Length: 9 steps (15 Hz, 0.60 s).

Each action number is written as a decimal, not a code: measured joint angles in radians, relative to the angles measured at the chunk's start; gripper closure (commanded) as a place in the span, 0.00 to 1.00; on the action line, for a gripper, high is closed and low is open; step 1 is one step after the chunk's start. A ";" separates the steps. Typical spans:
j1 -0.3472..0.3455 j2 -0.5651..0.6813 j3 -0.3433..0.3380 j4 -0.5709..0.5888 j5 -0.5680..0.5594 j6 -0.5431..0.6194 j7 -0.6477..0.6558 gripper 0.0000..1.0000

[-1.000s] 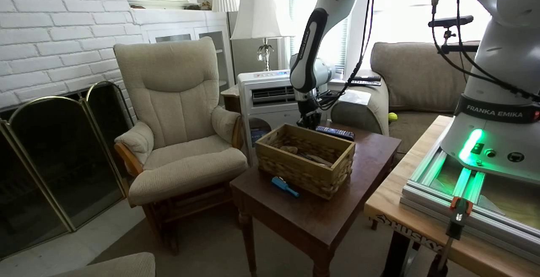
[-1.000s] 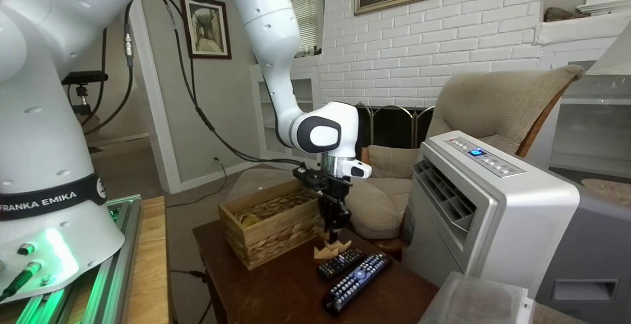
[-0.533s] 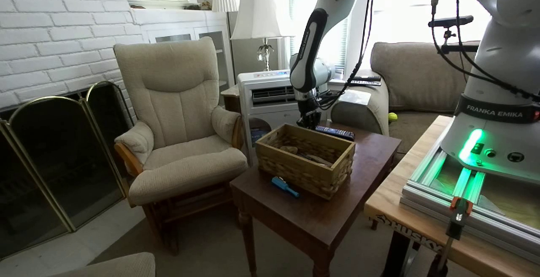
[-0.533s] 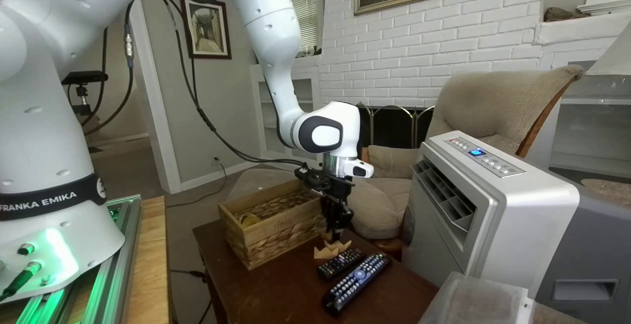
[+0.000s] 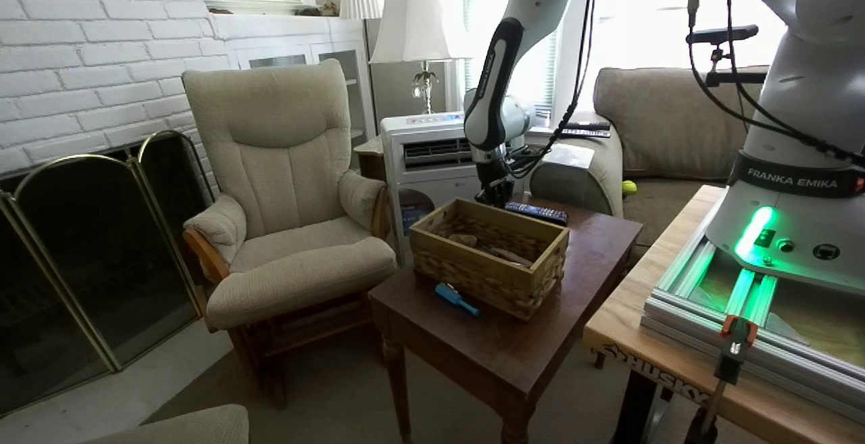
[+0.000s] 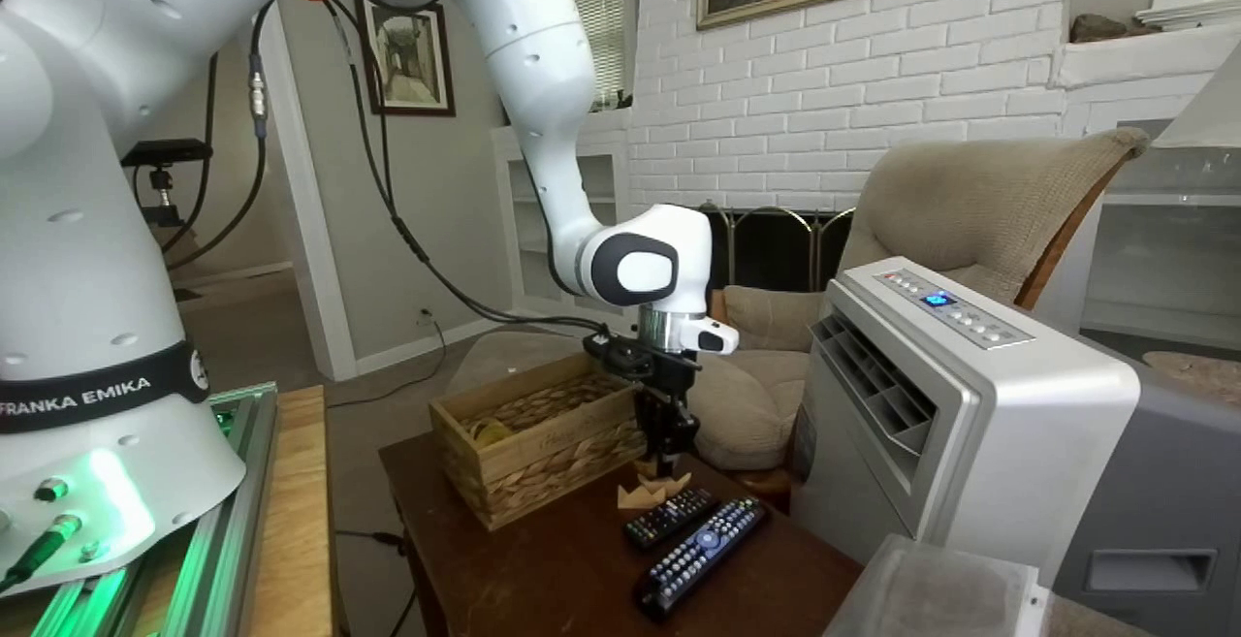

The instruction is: Pile up the three brown objects on the table

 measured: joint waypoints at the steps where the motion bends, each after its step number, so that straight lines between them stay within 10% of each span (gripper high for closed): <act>1: 0.000 0.006 0.000 0.005 0.000 0.000 0.000 0.93; 4: 0.000 0.020 0.000 0.018 0.000 0.000 0.000 0.93; 5: 0.000 0.024 0.000 0.022 0.000 0.000 0.000 0.48; 9: 0.001 0.030 -0.001 0.029 0.000 0.000 0.000 0.28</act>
